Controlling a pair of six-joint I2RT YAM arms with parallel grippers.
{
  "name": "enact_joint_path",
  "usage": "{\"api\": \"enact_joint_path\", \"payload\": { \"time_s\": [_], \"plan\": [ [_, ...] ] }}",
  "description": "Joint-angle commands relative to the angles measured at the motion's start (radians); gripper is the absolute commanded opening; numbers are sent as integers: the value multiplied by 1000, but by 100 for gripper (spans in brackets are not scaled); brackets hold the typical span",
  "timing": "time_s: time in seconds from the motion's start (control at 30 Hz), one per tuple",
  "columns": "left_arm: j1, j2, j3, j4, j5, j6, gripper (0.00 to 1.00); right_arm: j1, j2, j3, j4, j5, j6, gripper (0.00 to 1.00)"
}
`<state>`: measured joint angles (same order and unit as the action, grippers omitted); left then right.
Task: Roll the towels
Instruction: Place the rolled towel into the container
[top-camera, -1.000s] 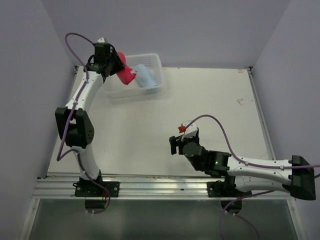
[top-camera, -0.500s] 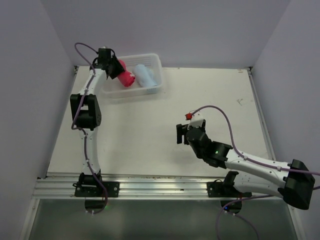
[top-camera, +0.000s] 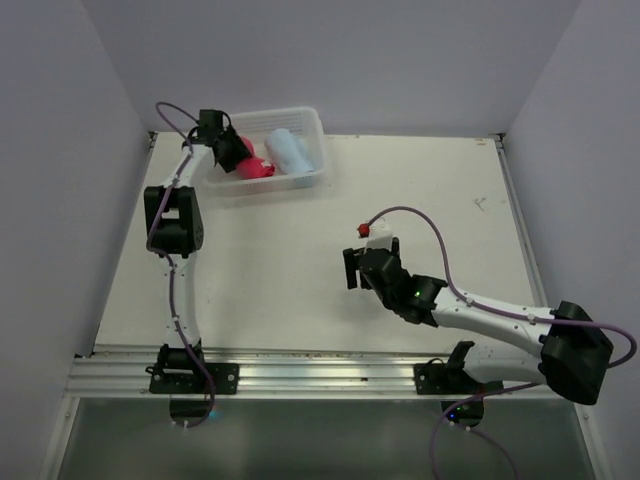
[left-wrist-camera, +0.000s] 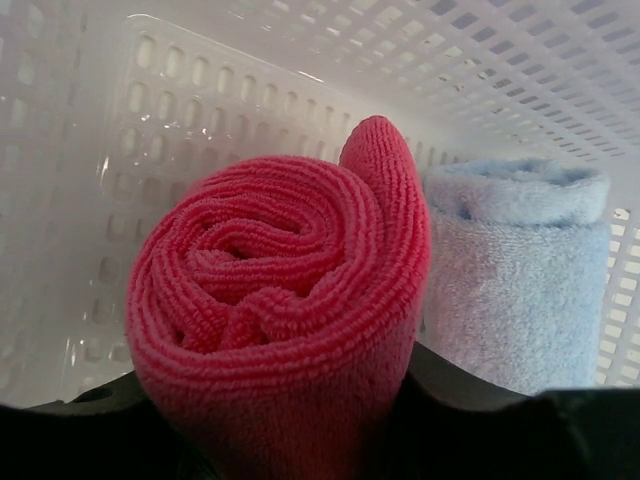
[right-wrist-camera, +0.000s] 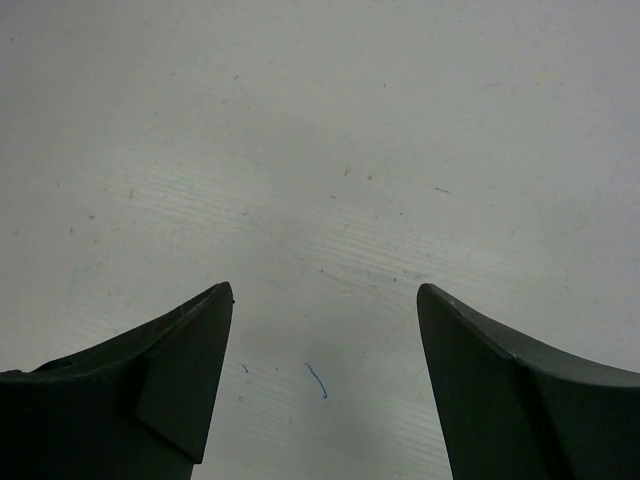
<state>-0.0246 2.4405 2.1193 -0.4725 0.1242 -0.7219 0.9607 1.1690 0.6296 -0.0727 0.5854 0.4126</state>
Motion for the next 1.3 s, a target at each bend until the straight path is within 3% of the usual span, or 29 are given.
{"api": "enact_joint_path", "payload": {
  "time_s": [0.0, 0.17, 0.4, 1.27],
  "plan": [
    [25, 15, 5, 40, 34, -7, 53, -4, 21, 55, 13, -15, 8, 78],
    [25, 34, -8, 47, 41, -1, 54, -7, 53, 65, 25, -22, 3, 78],
    [25, 34, -18, 64, 48, 7, 73, -17, 54, 90, 24, 21, -52, 78],
    [25, -103, -1, -12, 23, 36, 86, -79, -2, 84, 51, 87, -133, 83]
  ]
}}
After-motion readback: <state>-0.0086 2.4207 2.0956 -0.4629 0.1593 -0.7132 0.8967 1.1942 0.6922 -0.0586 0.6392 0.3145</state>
